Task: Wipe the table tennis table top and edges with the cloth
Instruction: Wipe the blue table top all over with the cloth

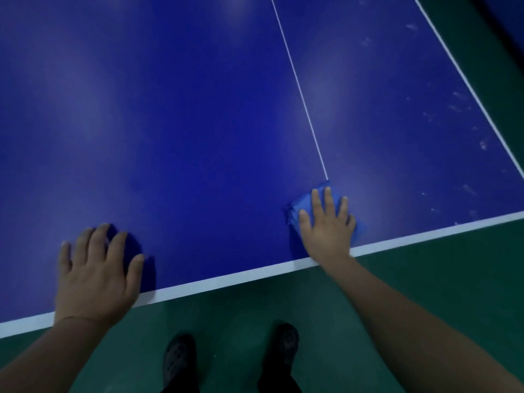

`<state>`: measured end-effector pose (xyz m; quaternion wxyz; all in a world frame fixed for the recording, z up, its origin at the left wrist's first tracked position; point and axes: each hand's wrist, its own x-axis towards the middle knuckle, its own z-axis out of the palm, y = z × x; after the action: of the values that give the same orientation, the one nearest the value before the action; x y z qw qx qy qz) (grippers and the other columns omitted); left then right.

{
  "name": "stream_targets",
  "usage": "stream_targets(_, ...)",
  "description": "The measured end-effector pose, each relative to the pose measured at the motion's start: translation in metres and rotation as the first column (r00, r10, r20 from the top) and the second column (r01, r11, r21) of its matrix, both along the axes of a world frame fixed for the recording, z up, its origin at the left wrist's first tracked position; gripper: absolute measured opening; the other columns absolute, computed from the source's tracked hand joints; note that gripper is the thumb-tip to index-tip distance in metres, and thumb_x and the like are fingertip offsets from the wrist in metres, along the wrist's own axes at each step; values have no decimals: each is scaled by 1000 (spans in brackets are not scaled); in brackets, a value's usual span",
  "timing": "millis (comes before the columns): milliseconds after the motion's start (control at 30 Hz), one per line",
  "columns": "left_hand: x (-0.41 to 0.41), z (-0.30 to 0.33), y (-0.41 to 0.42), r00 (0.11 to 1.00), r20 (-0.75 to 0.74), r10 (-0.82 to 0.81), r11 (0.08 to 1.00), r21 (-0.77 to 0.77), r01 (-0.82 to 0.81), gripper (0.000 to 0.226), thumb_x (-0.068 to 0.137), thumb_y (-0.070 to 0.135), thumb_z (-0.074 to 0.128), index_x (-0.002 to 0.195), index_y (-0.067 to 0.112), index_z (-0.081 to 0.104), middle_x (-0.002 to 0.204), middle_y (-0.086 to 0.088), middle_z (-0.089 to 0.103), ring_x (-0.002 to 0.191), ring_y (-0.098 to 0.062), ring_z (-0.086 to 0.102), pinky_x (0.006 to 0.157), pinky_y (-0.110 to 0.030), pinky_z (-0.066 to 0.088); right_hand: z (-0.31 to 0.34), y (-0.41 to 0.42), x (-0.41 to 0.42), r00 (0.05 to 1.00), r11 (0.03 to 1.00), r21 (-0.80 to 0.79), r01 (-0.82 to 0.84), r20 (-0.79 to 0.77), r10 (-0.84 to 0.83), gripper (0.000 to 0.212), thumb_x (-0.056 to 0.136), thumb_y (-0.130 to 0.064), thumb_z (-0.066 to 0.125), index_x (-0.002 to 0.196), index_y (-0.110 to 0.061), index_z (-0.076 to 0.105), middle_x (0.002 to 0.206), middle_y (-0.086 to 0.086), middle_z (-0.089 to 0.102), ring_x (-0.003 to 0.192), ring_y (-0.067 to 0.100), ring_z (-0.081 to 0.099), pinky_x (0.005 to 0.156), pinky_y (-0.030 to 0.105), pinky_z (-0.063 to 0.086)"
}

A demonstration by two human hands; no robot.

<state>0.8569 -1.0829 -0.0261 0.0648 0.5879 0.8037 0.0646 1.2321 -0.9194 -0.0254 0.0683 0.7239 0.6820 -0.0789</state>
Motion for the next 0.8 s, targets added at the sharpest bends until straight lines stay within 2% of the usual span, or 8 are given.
stream_targets(100, 62, 6, 29, 995, 65, 74, 996, 52, -77, 66, 93, 46, 32, 137, 2, 52, 151, -26, 37, 143, -43, 28, 119, -60, 9, -6, -11, -29, 986, 988, 20, -150, -66, 151, 70, 98, -61, 12, 161, -30, 17, 169, -2, 6, 155, 38, 2, 120, 65, 3)
stream_targets(167, 121, 6, 51, 993, 110, 35, 995, 90, -45, 65, 93, 45, 33, 137, 2, 52, 152, -24, 39, 144, -41, 29, 120, -61, 12, -11, -26, -32, 930, 936, 13, -353, -102, 352, 67, 100, -61, 13, 160, -32, 14, 169, -4, 3, 155, 33, -3, 121, 63, -3)
stream_targets(233, 182, 3, 69, 988, 150, -28, 994, 110, 11, 65, 95, 45, 33, 138, 2, 52, 153, -22, 41, 145, -39, 32, 120, -61, 16, -9, -22, -2, 899, 908, 27, -419, -126, 419, 65, 100, -63, 13, 160, -36, 13, 169, -7, 3, 156, 30, -3, 121, 61, -5)
stream_targets(433, 270, -16, 95, 989, 78, -127, 991, 42, 124, 69, 96, 52, 31, 149, 8, 44, 160, -15, 35, 151, -33, 24, 122, -60, 12, -6, 56, 183, 1000, 1000, -5, 27, -12, -27, 67, 98, -63, 5, 160, -37, 5, 170, -8, -2, 156, 28, -4, 122, 61, -2)
stream_targets(567, 271, -19, 97, 991, 7, -136, 991, 13, 136, 70, 96, 52, 30, 151, 10, 42, 160, -15, 33, 151, -36, 22, 121, -62, 10, -10, 71, 181, 970, 972, 16, 235, -62, -233, 66, 102, -59, 8, 162, -31, 8, 170, -2, 1, 155, 35, 0, 119, 66, 4)
stream_targets(667, 274, -20, 98, 992, -7, -127, 992, -4, 126, 69, 96, 51, 29, 149, 9, 44, 159, -15, 35, 150, -36, 24, 120, -64, 14, -11, 43, 114, 994, 995, 98, -15, -104, 25, 69, 98, -58, 11, 160, -30, 20, 169, 0, 10, 154, 38, 7, 119, 67, 2)
stream_targets(733, 275, -20, 98, 992, -14, -123, 992, -6, 123, 68, 96, 49, 29, 149, 9, 44, 159, -16, 35, 150, -37, 25, 119, -64, 15, -13, 14, 81, 924, 933, 72, -352, -135, 359, 65, 101, -58, 17, 160, -31, 19, 169, -1, 8, 155, 35, 1, 120, 65, -2)
stream_targets(800, 274, -20, 98, 992, -13, -128, 992, -8, 128, 68, 96, 48, 28, 149, 9, 44, 159, -16, 35, 150, -37, 25, 119, -64, 15, -14, 7, 85, 824, 838, 66, -541, -157, 544, 64, 102, -60, 21, 160, -34, 20, 169, -3, 9, 156, 32, 0, 121, 64, 2)
